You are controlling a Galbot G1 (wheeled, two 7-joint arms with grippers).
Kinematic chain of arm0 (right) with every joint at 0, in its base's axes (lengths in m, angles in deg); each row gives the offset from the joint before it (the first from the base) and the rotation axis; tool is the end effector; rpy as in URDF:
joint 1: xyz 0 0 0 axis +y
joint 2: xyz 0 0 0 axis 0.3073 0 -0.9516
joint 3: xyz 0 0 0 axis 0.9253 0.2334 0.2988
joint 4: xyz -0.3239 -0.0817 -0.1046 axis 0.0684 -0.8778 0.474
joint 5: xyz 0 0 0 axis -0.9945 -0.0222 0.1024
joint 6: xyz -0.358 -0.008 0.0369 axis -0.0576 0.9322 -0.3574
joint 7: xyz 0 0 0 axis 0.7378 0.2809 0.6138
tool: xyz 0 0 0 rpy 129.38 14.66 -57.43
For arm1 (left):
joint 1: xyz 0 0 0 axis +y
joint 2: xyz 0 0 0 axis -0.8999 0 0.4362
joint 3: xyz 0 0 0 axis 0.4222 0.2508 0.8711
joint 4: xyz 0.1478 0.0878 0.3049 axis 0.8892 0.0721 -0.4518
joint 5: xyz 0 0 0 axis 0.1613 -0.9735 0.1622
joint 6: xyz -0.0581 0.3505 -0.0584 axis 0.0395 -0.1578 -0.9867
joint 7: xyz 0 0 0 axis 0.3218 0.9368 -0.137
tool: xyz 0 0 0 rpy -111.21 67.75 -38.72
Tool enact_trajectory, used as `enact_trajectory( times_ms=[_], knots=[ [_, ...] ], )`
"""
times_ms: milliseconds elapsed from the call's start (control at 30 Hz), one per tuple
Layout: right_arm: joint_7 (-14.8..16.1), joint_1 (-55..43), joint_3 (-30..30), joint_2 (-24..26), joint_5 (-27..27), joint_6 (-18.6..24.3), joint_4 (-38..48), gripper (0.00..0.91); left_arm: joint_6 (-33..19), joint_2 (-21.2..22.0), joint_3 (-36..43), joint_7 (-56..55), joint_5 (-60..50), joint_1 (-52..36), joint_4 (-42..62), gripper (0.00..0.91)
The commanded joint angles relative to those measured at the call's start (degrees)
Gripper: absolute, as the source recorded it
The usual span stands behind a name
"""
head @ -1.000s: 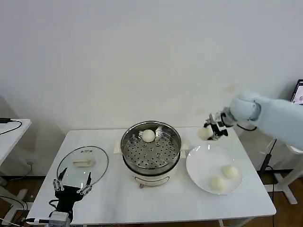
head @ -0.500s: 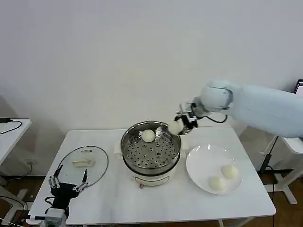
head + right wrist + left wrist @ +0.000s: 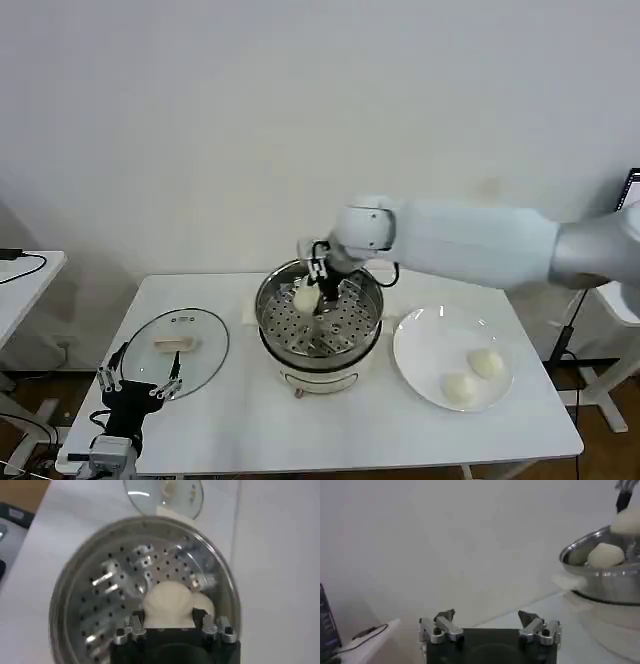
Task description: Take steamed baozi put them in steamer then cover it.
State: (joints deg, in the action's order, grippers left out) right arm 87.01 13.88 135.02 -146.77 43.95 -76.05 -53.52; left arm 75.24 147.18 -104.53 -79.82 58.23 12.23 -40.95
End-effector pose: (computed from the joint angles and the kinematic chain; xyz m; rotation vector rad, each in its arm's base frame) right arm 0.5080 0.1753 -0.0833 1.4838 -1.4643 1.4516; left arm 0.1541 0.0862 -0.2500 0.1299 -2.9063 -0.6495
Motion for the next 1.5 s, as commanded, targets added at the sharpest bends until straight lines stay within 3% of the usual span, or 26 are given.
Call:
enact_trajectory(
  times_ms=[33, 633, 1233, 1300, 1333, 1367, 1500],
  knots=[
    [-0.7, 3.6, -0.2, -6.4, 0.6, -4.2, 6.0, 0.635, 0.0, 0.1, -0.1, 0.0, 0.0, 0.0, -0.1, 0.907],
    [0.0, 5.4, -0.8, -8.6, -3.0, -2.8, 11.0, 0.635, -0.3, 0.9, 0.2, -0.1, -0.1, 0.4, -0.1, 0.907],
    [-0.3, 5.8, -1.2, -10.5, -2.4, -2.4, 12.3, 0.635, -0.4, 0.9, 0.2, -0.1, -0.1, 0.2, -0.1, 0.907],
    [-0.1, 5.8, -1.0, -10.3, -2.5, -2.8, 11.9, 0.685, -0.4, 1.0, 0.3, 0.0, -0.1, 0.2, -0.1, 0.907],
    [0.0, 5.8, -1.0, -10.2, -2.5, -2.8, 11.8, 0.756, -0.4, 1.0, 0.3, 0.0, -0.1, 0.2, -0.1, 0.907],
    [0.1, 5.8, -1.0, -10.1, -2.6, -2.9, 11.7, 0.907, -0.4, 1.0, 0.4, 0.0, -0.1, 0.2, -0.1, 0.907],
    [-0.2, 5.4, -1.0, -9.4, -2.6, -2.8, 10.8, 0.907, -0.3, 1.1, 0.4, 0.0, -0.2, 0.2, -0.2, 0.907]
  ],
)
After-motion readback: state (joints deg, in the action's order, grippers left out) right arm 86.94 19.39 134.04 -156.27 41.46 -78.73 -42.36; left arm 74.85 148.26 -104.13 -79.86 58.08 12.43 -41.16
